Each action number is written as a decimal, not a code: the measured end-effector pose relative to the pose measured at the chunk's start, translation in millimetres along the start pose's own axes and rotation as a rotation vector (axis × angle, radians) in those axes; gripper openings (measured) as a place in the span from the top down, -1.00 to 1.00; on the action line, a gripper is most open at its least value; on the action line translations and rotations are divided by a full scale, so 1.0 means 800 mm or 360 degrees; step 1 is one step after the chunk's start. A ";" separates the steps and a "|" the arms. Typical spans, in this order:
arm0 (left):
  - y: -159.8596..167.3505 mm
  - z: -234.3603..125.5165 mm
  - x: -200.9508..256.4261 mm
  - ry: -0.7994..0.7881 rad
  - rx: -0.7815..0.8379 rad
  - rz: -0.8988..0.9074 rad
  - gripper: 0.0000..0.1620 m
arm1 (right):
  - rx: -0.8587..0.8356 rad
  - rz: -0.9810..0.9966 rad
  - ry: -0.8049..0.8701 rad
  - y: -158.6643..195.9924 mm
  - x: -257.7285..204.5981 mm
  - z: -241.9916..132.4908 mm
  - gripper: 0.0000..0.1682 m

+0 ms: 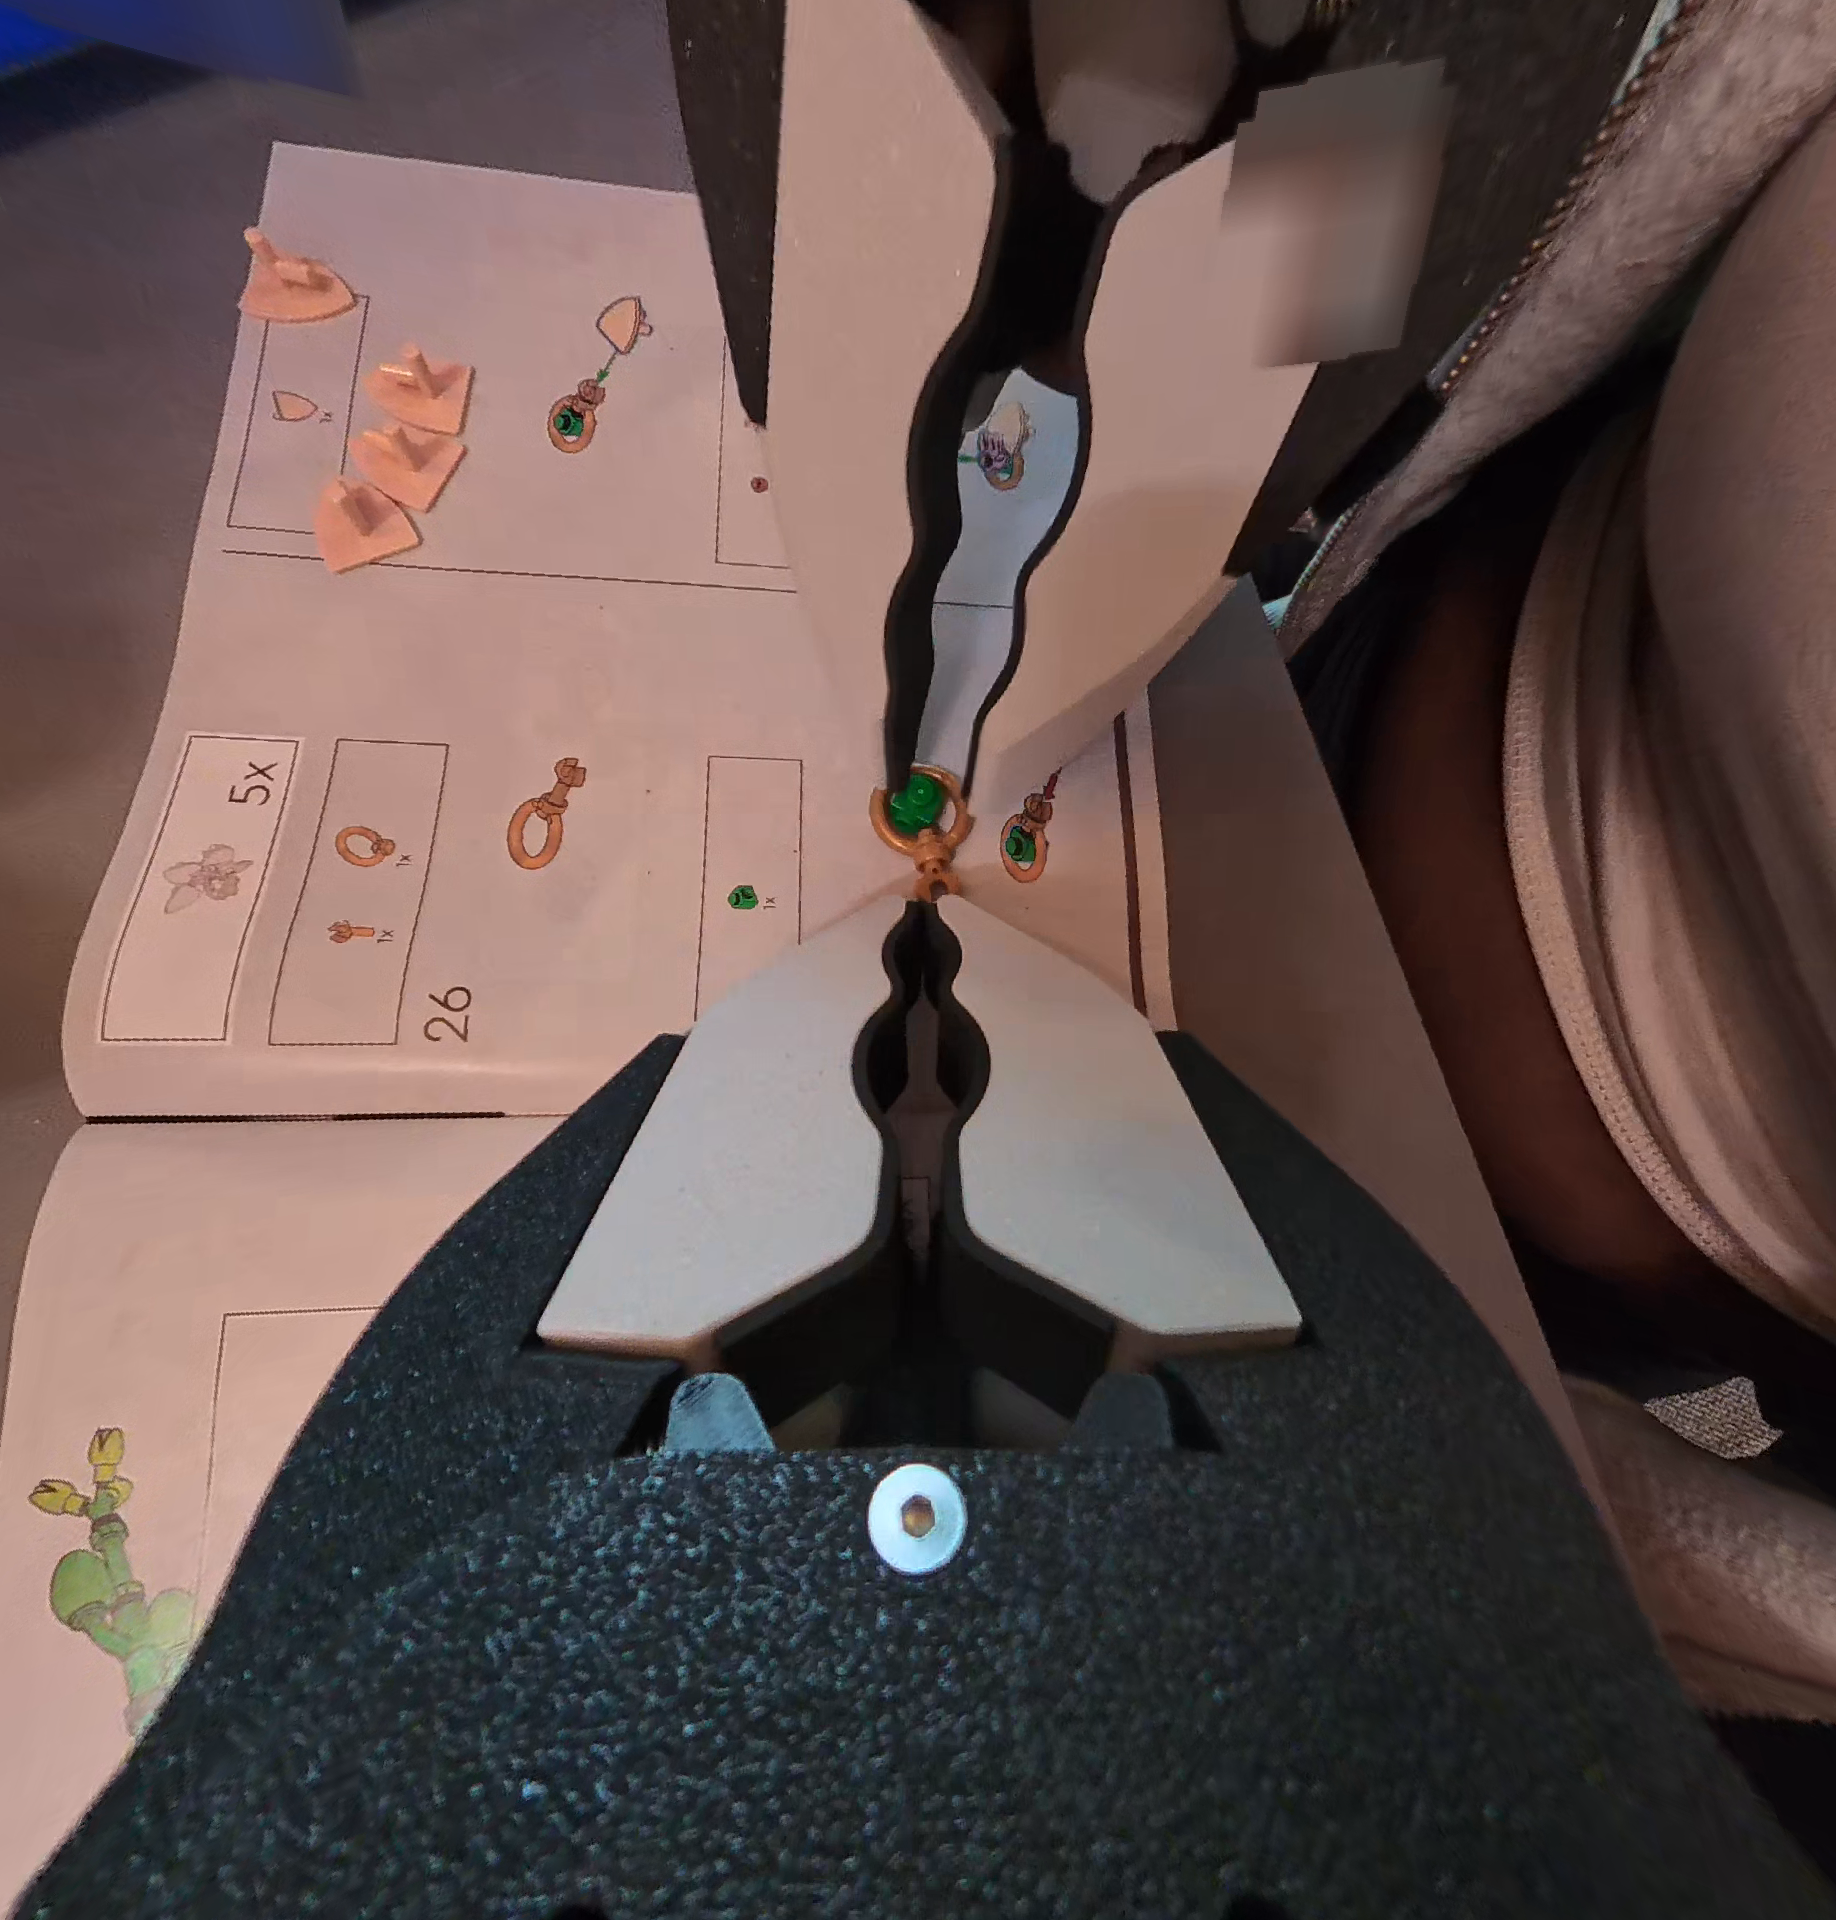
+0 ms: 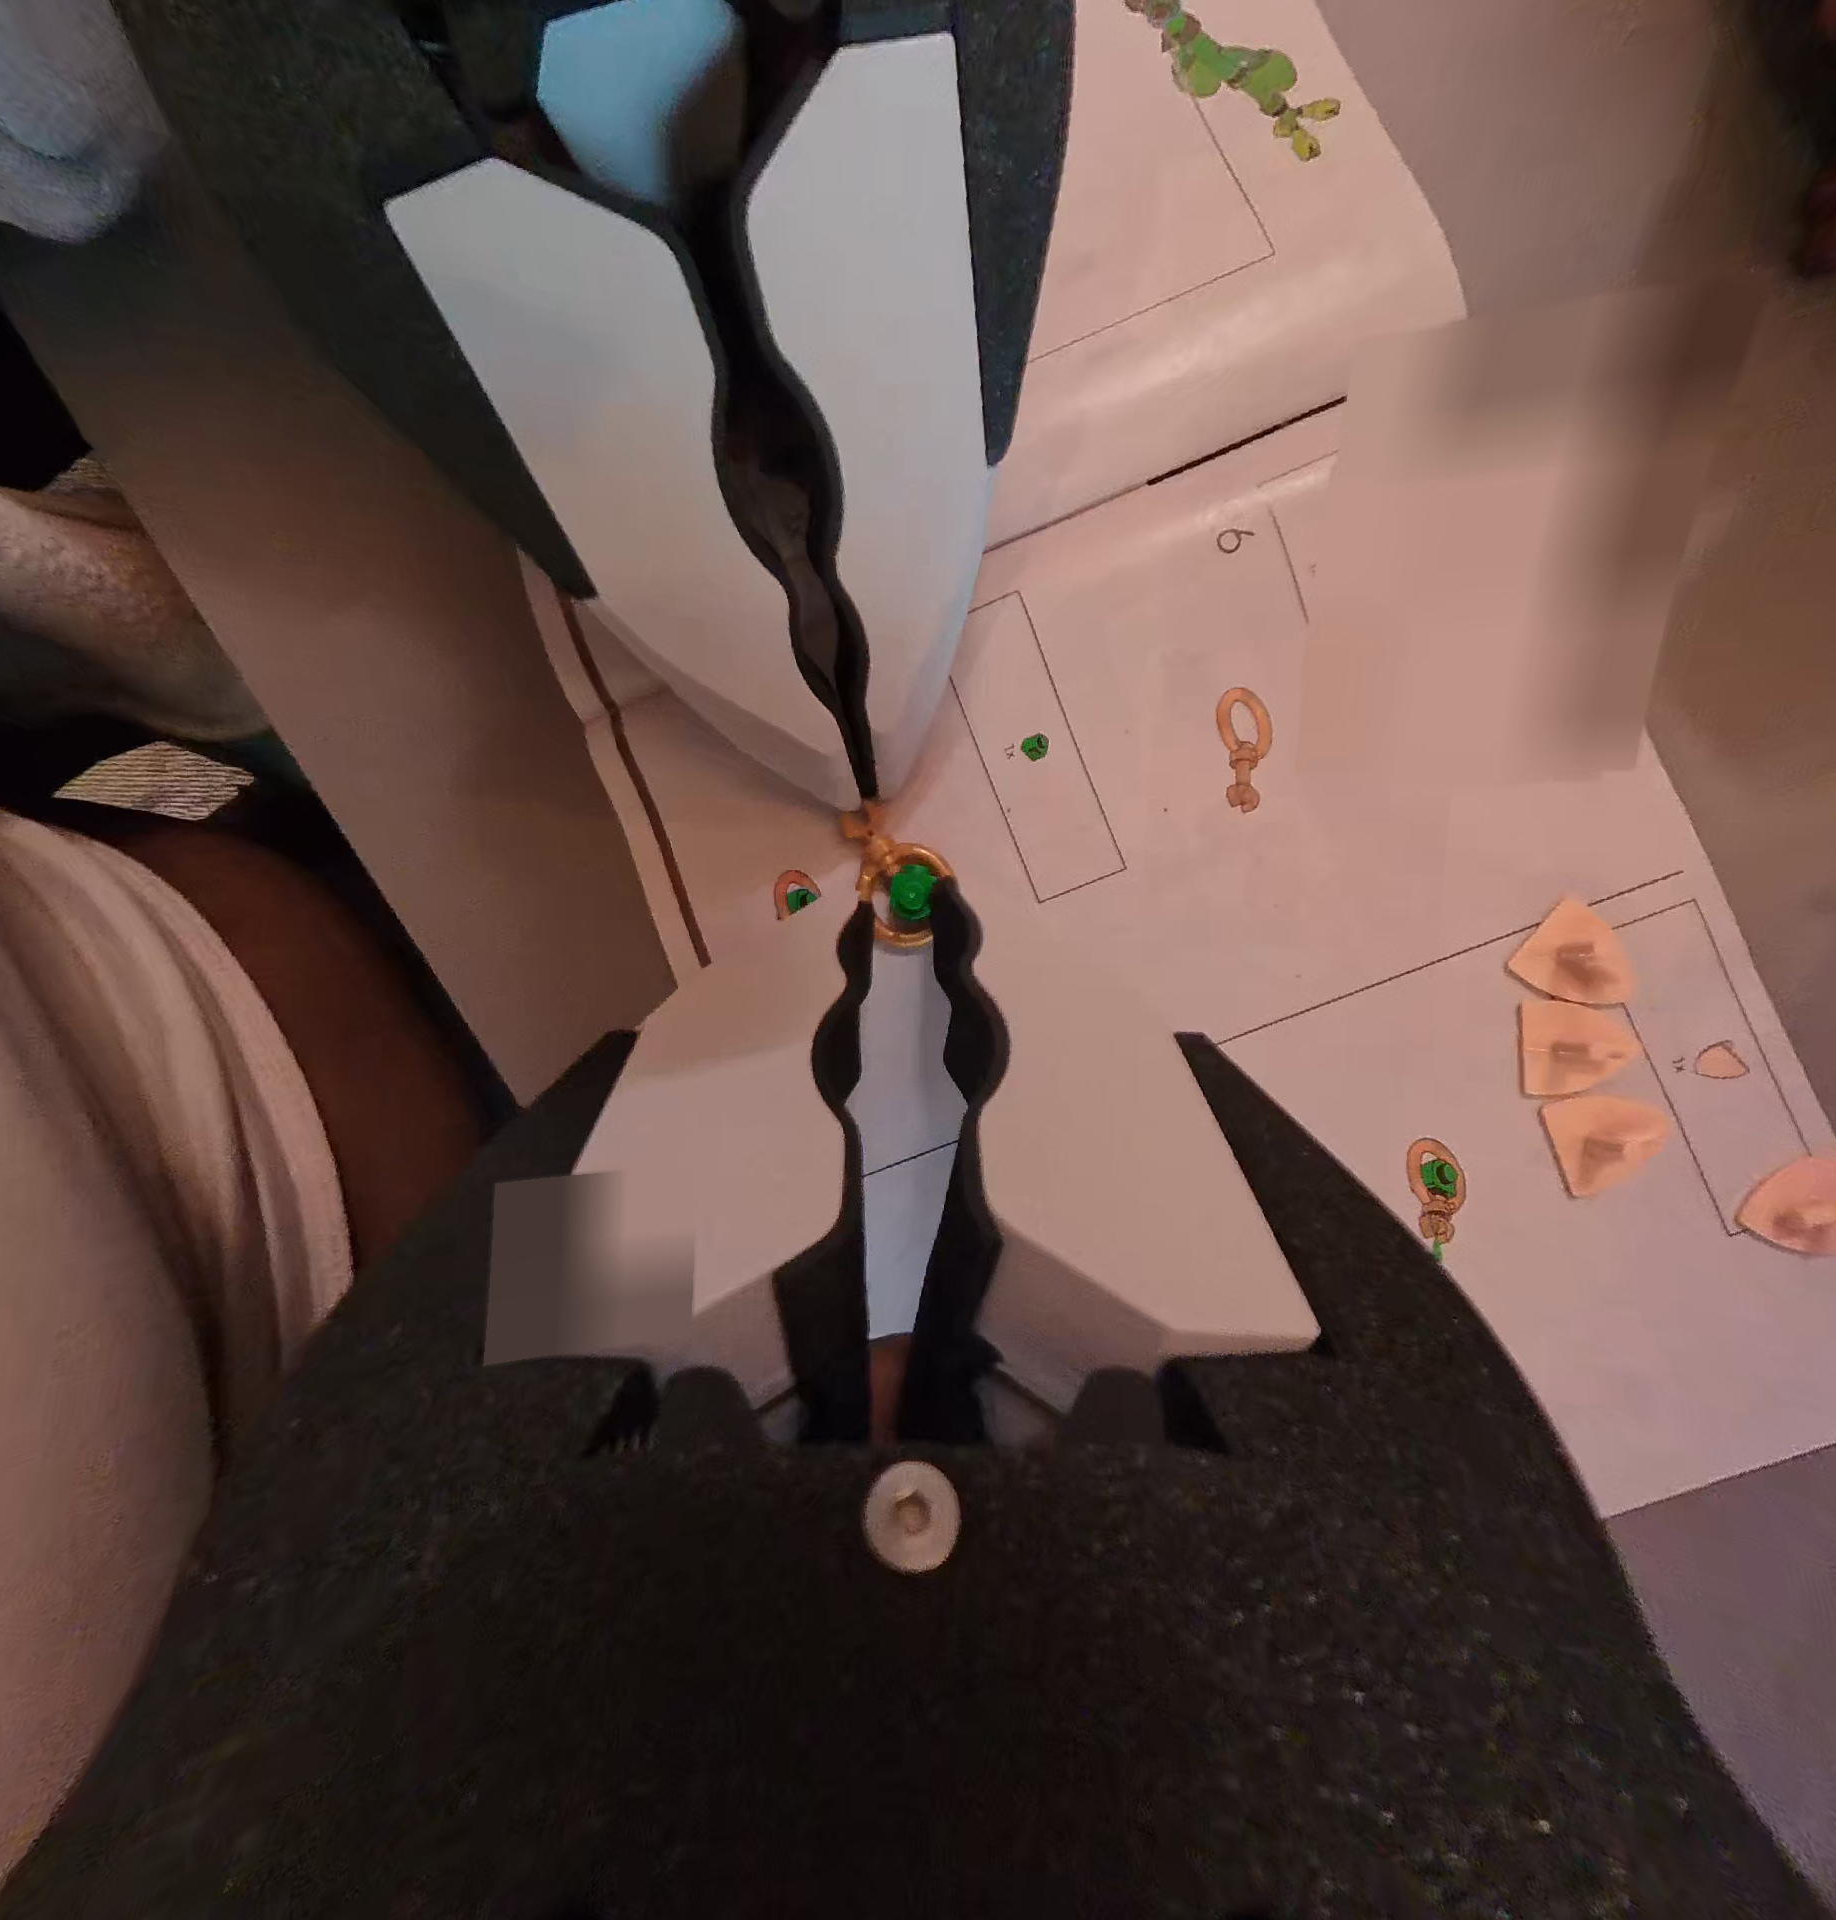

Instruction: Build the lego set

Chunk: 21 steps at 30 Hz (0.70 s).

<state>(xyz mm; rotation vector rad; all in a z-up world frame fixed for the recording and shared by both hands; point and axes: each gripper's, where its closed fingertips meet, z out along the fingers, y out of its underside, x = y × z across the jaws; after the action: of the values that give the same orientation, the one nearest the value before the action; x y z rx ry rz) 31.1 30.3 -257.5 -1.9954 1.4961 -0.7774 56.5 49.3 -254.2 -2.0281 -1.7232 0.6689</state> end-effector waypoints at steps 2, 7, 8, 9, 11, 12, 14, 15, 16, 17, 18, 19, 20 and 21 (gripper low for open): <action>0.000 0.000 0.000 0.0000 -0.0002 0.0004 1.00 | -0.0002 -0.0028 0.0025 -0.001 0.001 0.002 0.88; 0.000 0.000 0.000 -0.0007 0.0006 0.0005 1.00 | -0.0045 -0.0198 0.0005 -0.002 0.004 0.003 0.92; 0.000 0.000 0.000 -0.0007 0.0011 0.0002 1.00 | -0.0064 -0.0282 -0.0007 -0.001 0.004 0.003 0.92; 0.000 0.000 0.000 -0.0007 0.0016 -0.0002 1.00 | -0.0083 -0.0372 -0.0017 -0.001 0.004 0.003 0.93; 0.000 0.000 0.000 -0.0010 0.0021 -0.0005 1.00 | -0.0113 -0.0557 -0.0061 -0.001 0.004 0.003 0.93; 0.000 0.000 0.000 -0.0015 0.0022 -0.0006 1.00 | -0.0130 -0.0619 -0.0087 -0.002 0.004 0.004 0.93; 0.000 0.000 0.000 -0.0029 0.0023 -0.0008 1.00 | -0.0159 -0.0726 -0.0135 -0.002 0.003 0.004 0.93; 0.000 0.000 0.000 -0.0037 0.0026 -0.0010 1.00 | -0.0181 -0.0758 -0.0160 -0.002 0.003 0.004 0.93; 0.001 0.000 0.000 -0.0043 0.0031 -0.0014 1.00 | -0.0200 -0.0775 -0.0179 -0.002 0.002 0.004 0.93; 0.000 0.001 0.000 -0.0049 0.0036 -0.0018 1.00 | -0.0216 -0.0767 -0.0196 -0.002 0.002 0.005 0.93; 0.001 0.001 0.000 -0.0056 0.0037 -0.0020 1.00 | -0.0230 -0.0759 -0.0210 -0.001 0.002 0.004 0.93; 0.001 0.001 0.000 -0.0063 0.0036 -0.0021 1.00 | -0.0239 -0.0763 -0.0219 -0.001 0.002 0.004 0.93; 0.001 0.001 0.000 -0.0070 0.0035 -0.0029 1.00 | -0.0245 -0.0770 -0.0222 -0.002 0.002 0.005 0.93; 0.000 0.001 -0.001 -0.0080 0.0041 -0.0052 1.00 | -0.0250 -0.0779 -0.0219 -0.002 0.002 0.005 0.93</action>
<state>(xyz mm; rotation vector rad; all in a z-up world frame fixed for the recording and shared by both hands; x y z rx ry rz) 31.3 30.8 -257.8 -2.0100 1.4213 -0.7504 53.6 51.1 -256.7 -1.5776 -2.3017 0.5292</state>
